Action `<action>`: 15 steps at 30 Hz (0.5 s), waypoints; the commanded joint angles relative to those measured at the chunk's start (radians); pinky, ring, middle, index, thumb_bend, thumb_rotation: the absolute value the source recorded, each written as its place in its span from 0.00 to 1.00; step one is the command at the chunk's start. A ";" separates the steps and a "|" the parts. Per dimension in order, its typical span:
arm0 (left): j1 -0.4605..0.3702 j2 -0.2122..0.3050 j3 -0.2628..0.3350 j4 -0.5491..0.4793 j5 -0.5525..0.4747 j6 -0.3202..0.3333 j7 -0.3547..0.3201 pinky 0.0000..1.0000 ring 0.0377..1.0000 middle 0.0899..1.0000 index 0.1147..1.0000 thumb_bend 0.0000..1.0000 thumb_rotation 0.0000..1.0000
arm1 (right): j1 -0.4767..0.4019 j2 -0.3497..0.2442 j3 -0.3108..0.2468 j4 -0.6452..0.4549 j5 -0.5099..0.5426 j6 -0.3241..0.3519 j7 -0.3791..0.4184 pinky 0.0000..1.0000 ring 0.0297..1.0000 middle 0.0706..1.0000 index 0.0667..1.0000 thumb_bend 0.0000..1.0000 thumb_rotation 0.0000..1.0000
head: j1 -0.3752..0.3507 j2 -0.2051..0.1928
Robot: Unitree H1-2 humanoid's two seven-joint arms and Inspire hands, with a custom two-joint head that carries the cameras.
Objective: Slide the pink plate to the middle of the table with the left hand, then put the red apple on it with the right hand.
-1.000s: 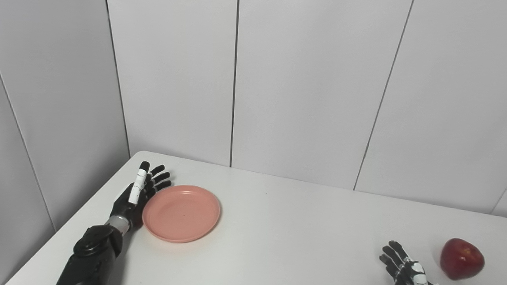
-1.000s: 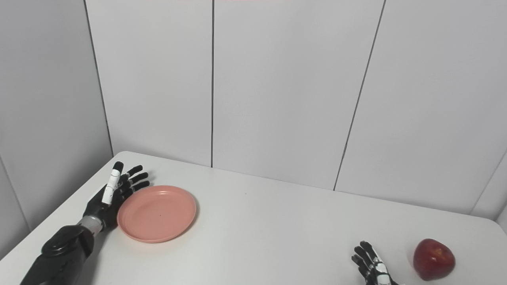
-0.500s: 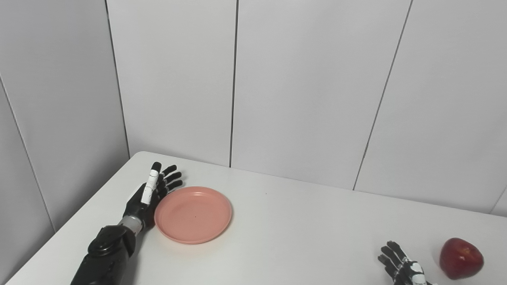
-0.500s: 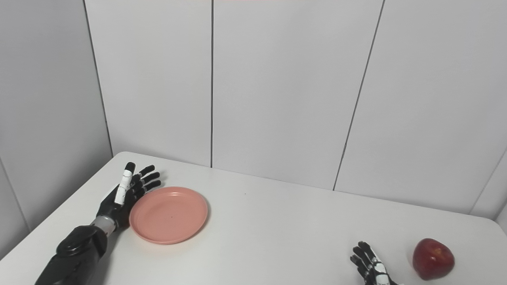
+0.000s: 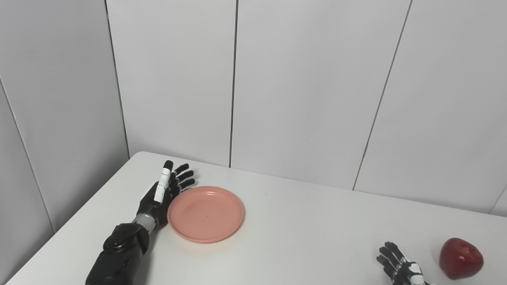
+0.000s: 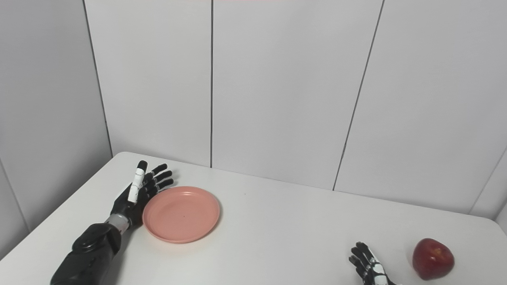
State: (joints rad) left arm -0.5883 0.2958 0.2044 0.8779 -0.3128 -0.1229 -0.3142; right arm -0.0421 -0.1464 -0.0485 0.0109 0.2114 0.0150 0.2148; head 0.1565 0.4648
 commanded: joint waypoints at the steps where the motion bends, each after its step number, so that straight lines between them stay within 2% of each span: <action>1: -0.037 -0.005 -0.012 0.020 0.021 -0.007 0.004 0.81 0.85 0.86 0.83 0.88 0.94 | 0.021 0.014 0.011 0.014 0.001 0.012 0.000 1.00 0.91 0.90 0.90 0.87 1.00 | 0.003 -0.001; 7: -0.046 -0.017 -0.030 0.047 0.027 -0.025 -0.014 0.80 0.86 0.85 0.83 0.87 0.94 | 0.019 0.015 0.016 0.018 0.002 0.006 0.004 1.00 0.91 0.90 0.90 0.87 1.00 | -0.002 0.000; 15: -0.060 -0.033 -0.043 0.086 0.035 -0.044 -0.016 0.71 0.84 0.83 0.81 0.88 0.94 | 0.020 0.015 0.021 0.013 -0.001 0.011 0.002 1.00 0.91 0.90 0.90 0.85 1.00 | -0.005 0.004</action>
State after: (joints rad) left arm -0.6216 0.2741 0.1700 0.9436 -0.2853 -0.1802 -0.3253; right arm -0.0422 -0.1471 -0.0414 0.0106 0.2105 0.0160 0.2150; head 0.1503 0.4678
